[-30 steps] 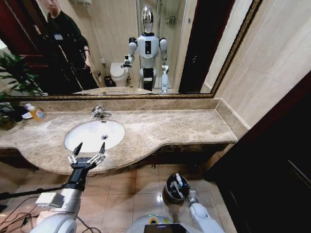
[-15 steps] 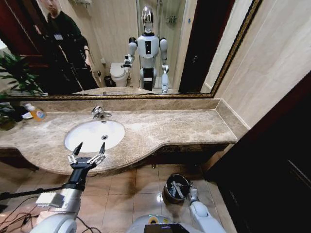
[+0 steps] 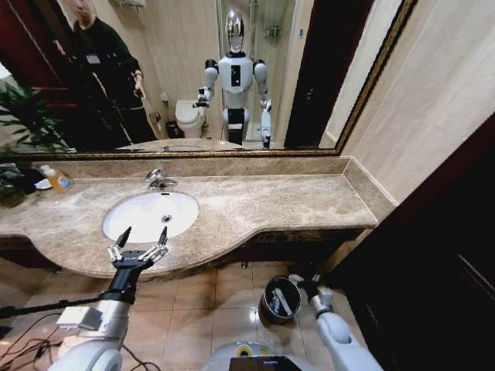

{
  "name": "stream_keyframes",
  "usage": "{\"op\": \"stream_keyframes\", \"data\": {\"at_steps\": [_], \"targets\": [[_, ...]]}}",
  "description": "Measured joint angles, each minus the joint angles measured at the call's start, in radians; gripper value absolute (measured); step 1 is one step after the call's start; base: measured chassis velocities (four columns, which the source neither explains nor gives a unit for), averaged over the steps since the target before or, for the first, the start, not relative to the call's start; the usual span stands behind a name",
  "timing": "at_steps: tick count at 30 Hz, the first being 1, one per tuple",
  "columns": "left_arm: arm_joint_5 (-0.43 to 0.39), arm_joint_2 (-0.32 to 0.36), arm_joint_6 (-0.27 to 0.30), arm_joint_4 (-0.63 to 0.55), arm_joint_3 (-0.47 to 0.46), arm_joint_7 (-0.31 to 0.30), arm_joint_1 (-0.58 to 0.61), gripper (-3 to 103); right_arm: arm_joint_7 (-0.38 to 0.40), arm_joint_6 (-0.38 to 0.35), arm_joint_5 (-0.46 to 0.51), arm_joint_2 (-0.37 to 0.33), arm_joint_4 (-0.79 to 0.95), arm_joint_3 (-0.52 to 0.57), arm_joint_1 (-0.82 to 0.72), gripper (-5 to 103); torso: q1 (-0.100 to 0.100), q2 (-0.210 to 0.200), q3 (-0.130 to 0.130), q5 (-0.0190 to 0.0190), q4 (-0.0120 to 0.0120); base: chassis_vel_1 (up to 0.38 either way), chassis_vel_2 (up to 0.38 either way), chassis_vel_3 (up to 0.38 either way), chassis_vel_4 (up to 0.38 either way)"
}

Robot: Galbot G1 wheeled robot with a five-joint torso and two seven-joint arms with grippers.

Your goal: Pick up the trash from the sink and place it in the trash bin.

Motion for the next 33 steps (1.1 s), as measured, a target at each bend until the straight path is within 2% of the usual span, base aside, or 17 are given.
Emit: {"op": "stream_keyframes", "data": {"at_steps": [4, 6, 7, 13, 18, 25, 33], "targets": [[0.0, 0.0, 0.0, 0.0, 0.0, 0.0, 0.0, 100, -0.025, 0.023, 0.004, -0.011, 0.122, 0.054, -0.051, 100, 0.0, 0.0, 0.0, 0.0004, 0.0, 0.0, 0.0, 0.0, 0.0], [0.0, 0.0, 0.0, 0.0, 0.0, 0.0, 0.0, 100, -0.042, 0.004, 0.022, -0.021, 0.25, 0.111, -0.105, 100, 0.0, 0.0, 0.0, 0.0, 0.0, 0.0, 0.0, 0.0, 0.0], [0.0, 0.0, 0.0, 0.0, 0.0, 0.0, 0.0, 100, -0.042, 0.004, 0.022, -0.021, 0.25, 0.111, -0.105, 100, 0.0, 0.0, 0.0, 0.0, 0.0, 0.0, 0.0, 0.0, 0.0], [0.0, 0.0, 0.0, 0.0, 0.0, 0.0, 0.0, 100, -0.064, -0.069, 0.09, -0.032, 0.454, 0.207, -0.188, 100, 0.0, 0.0, 0.0, 0.0, -0.0001, 0.0, 0.0, 0.0, 0.0], [0.0, 0.0, 0.0, 0.0, 0.0, 0.0, 0.0, 100, -0.04, -0.133, 0.097, -0.026, 0.575, 0.233, -0.185, 100, 0.0, 0.0, 0.0, 0.0, 0.0, 0.0, 0.0, 0.0, 0.0], [0.0, 0.0, 0.0, 0.0, 0.0, 0.0, 0.0, 100, -0.027, -0.203, 0.079, -0.01, 0.648, 0.242, -0.154, 100, 0.0, 0.0, 0.0, 0.0, 0.0001, 0.0, 0.0, 0.0, 0.0], [0.0, 0.0, 0.0, 0.0, 0.0, 0.0, 0.0, 100, -0.026, -0.207, 0.075, -0.009, 0.647, 0.242, -0.151, 100, 0.0, 0.0, 0.0, 0.0, 0.0, 0.0, 0.0, 0.0, 0.0]]}}
